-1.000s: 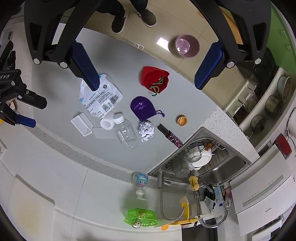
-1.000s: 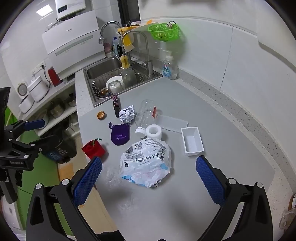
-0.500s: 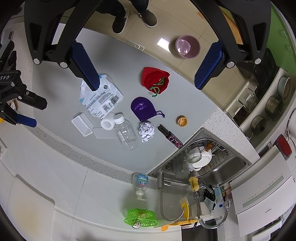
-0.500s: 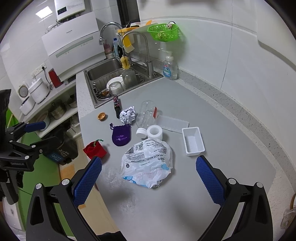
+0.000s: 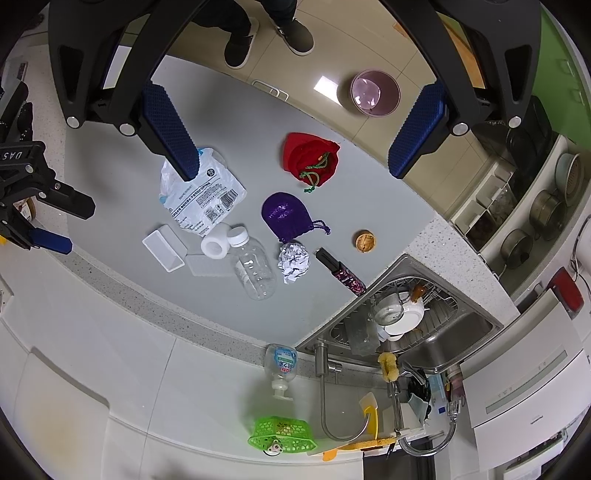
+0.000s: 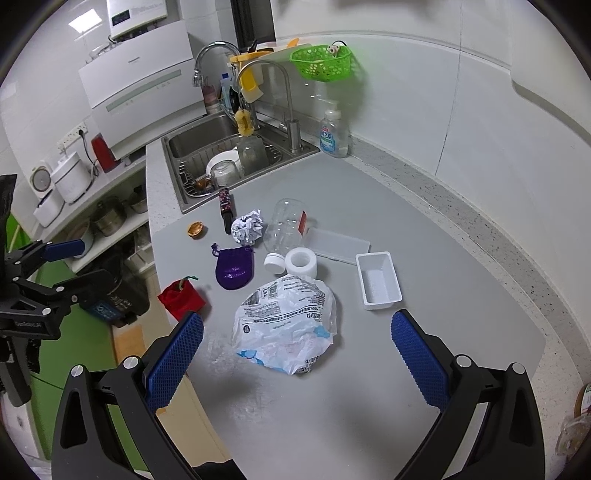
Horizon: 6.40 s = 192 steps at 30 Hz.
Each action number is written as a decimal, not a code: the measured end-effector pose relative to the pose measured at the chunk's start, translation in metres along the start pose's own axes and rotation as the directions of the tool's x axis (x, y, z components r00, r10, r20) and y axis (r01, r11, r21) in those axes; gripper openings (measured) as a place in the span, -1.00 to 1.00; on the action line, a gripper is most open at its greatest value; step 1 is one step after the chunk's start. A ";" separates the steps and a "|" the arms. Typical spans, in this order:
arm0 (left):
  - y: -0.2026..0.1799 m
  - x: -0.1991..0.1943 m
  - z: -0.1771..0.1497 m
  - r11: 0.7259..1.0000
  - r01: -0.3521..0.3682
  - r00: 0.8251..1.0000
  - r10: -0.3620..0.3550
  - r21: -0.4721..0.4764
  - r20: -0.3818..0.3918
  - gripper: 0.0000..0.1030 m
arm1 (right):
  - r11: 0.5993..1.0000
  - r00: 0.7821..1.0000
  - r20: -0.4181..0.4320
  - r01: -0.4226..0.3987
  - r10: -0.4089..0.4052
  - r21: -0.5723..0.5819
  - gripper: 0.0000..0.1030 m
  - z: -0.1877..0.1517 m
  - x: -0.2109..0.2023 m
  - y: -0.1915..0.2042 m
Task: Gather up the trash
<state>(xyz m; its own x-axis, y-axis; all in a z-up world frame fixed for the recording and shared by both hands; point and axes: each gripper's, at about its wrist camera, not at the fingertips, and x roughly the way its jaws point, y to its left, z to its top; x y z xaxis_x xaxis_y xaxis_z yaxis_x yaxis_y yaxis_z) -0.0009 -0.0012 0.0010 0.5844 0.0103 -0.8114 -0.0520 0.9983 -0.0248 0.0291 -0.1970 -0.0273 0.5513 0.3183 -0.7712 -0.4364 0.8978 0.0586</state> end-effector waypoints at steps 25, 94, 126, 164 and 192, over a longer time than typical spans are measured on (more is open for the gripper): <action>0.001 0.008 -0.004 1.000 0.003 1.000 -0.003 -0.005 -0.011 0.95 | 1.000 1.000 -0.014 0.012 -0.012 -0.003 0.89 0.000 0.003 -0.001; 0.028 0.137 -0.007 0.996 0.026 0.975 -0.044 -0.082 -0.218 -0.77 | 1.000 0.967 -0.255 0.023 -0.024 -0.009 0.89 -0.013 0.130 -0.018; 0.112 0.047 -0.074 0.979 -0.030 0.997 0.016 -0.202 -0.073 -0.77 | 0.955 0.962 -0.179 -0.236 0.204 -0.180 -0.69 0.016 0.108 0.106; 0.354 0.293 -0.451 0.722 -0.283 0.934 0.059 -0.632 -0.352 -0.77 | 0.730 0.758 -0.615 -0.544 0.217 -0.414 -0.51 -0.252 0.558 0.418; 0.334 0.449 -0.424 0.818 -0.189 0.926 -0.035 -0.543 -0.375 -0.43 | 0.864 0.852 -0.511 -0.342 0.118 -0.369 0.79 -0.253 0.522 0.312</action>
<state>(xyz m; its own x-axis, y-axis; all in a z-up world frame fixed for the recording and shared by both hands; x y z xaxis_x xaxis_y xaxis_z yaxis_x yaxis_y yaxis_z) -0.0995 0.3128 -0.6193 0.2395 -0.0467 -0.9698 -0.5924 0.7843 -0.1841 0.0008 0.1722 -0.5713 0.0548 0.2222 -0.9735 -0.8281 0.5548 0.0800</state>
